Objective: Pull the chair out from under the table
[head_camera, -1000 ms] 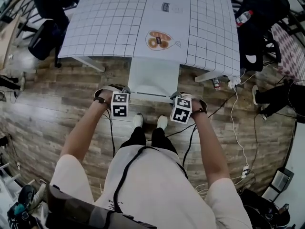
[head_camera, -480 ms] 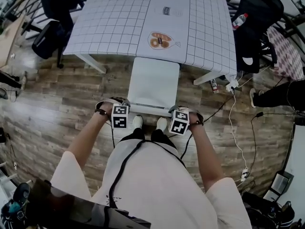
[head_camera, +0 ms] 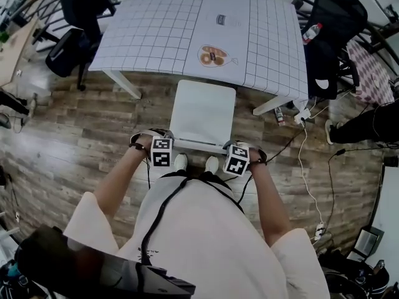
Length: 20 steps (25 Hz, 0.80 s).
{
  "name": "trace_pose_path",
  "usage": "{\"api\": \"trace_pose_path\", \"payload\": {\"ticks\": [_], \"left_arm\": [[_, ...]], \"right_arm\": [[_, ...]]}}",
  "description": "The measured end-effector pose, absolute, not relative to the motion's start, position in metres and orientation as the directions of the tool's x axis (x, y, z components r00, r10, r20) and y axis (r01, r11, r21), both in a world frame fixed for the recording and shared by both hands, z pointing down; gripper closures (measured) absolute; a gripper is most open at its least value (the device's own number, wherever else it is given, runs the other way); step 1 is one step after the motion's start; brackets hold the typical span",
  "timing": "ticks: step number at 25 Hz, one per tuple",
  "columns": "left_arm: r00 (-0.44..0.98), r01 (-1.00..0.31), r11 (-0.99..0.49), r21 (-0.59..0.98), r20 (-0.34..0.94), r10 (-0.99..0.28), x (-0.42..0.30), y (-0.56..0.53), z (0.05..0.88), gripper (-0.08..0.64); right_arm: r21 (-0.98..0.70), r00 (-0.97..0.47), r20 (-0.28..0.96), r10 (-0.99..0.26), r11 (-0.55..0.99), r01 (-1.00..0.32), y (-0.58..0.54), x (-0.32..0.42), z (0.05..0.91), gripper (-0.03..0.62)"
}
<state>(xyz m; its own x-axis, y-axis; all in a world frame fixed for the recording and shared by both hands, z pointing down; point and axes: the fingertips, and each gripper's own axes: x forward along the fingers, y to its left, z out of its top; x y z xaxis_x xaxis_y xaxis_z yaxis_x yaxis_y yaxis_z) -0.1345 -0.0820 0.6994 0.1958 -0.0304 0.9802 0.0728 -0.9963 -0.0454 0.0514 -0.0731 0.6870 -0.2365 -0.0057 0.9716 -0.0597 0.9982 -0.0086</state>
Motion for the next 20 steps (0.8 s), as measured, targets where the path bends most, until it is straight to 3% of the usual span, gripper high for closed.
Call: {"api": "trace_pose_path", "payload": {"ticks": [11,16,20], "left_arm": [[0.247,0.097,-0.990,-0.103,0.966,-0.076,-0.135,-0.081,0.691,0.467],[0.348,0.050,-0.987,-0.154,0.929,-0.127,-0.138,-0.094,0.681,0.371],[0.391,0.057,-0.988,-0.145,0.914,-0.111,-0.141,-0.098,0.679,0.358]], "right_arm": [[0.018,-0.226,0.973,-0.048,0.991,-0.133,-0.071,0.052,0.685,0.500],[0.071,-0.232,0.965,-0.123,0.973,-0.219,-0.081,0.049,0.677,0.449],[0.101,-0.206,0.966,-0.156,0.962,-0.253,-0.087,0.048,0.677,0.426]]}}
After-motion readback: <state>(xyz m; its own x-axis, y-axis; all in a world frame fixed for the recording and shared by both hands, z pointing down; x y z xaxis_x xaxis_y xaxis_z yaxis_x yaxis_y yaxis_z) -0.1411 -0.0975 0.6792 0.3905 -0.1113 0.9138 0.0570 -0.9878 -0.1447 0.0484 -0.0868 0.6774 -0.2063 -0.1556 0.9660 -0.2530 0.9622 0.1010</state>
